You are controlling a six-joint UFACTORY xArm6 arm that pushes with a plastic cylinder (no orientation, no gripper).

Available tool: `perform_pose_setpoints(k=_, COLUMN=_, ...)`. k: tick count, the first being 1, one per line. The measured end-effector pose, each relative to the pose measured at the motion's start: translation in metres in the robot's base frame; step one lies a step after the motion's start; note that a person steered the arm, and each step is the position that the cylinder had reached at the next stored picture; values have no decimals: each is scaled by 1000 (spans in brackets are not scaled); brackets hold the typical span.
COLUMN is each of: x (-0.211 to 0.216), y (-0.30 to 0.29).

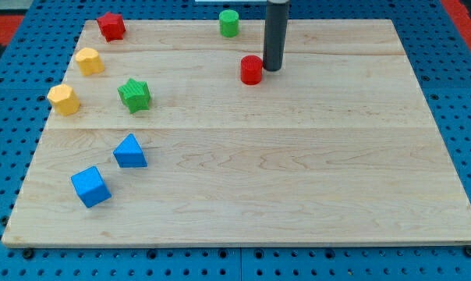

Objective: Push the red circle towards the top right

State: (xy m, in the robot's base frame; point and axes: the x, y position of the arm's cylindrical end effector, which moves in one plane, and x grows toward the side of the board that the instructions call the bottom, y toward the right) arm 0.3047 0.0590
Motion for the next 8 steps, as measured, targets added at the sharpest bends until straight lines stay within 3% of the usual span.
perform_pose_setpoints(k=1, x=53, y=38)
perform_pose_setpoints(k=2, x=68, y=-6)
perform_pose_setpoints(k=3, x=57, y=-37)
perform_pose_setpoints(k=4, x=14, y=-44)
perform_pose_setpoints(k=5, x=-13, y=-19)
perform_pose_setpoints(k=6, x=-2, y=-49)
perform_pose_setpoints(k=7, x=-23, y=-53)
perform_pose_setpoints(k=8, x=-47, y=-22)
